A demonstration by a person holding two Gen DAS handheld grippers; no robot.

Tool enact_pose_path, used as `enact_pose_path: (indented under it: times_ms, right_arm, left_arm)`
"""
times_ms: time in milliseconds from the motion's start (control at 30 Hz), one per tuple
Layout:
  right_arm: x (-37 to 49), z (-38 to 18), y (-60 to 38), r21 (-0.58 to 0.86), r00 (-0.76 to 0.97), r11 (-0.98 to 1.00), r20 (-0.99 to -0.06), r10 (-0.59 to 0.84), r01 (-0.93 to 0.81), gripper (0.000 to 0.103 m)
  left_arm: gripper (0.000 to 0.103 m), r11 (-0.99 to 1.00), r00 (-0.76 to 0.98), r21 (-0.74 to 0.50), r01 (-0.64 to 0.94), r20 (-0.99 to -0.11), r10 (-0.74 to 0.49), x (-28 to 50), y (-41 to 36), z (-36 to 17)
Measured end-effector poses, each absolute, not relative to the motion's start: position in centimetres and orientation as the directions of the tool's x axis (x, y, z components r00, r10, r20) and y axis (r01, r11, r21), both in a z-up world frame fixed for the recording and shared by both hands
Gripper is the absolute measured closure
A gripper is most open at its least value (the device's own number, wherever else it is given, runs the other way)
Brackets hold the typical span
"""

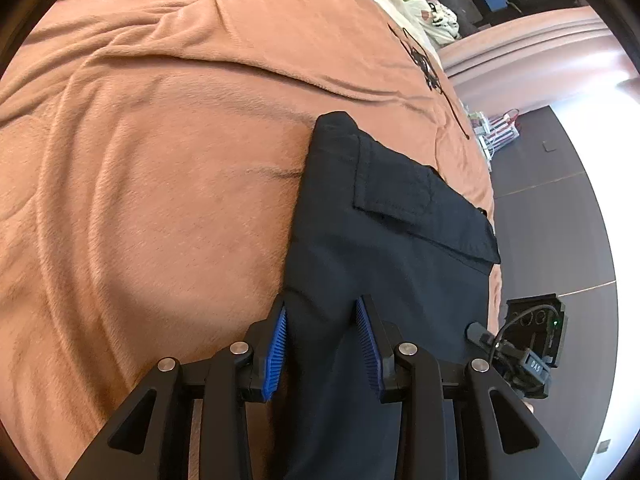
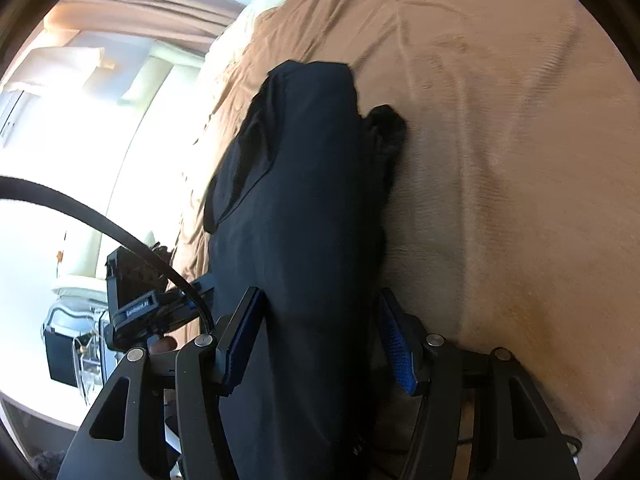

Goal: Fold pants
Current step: 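Lift the folded pants with both tools and carry them toward the bed edge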

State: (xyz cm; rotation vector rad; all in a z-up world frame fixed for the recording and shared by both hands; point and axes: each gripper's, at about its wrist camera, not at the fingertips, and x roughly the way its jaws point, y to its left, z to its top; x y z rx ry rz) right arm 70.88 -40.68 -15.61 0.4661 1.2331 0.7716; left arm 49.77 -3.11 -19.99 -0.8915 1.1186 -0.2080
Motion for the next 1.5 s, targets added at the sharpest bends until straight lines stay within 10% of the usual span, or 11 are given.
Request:
enact_pose_path:
  times_ms: [267, 500, 1500]
  right_arm:
    - [71.0, -16.1, -38.9, 0.677, 0.112, 0.661, -0.667, 0.737, -0.323, 0.066]
    - [69.7, -14.4, -38.8, 0.641, 0.197, 0.681, -0.661, 0.724, -0.355, 0.085]
    - [58.5, -1.0, -49.6, 0.526, 0.445, 0.745, -0.597, 0.667, -0.411, 0.087]
  left_arm:
    - [0.068, 0.641, 0.451, -0.728, -0.241, -0.669, -0.591, 48.4, -3.9, -20.3]
    - [0.09, 0.674, 0.474, -0.71, -0.205, -0.674, -0.566, 48.6, -4.7, -18.4]
    - [0.092, 0.659, 0.498, -0.747, 0.089, -0.539, -0.679, 49.4, -17.9, -5.3]
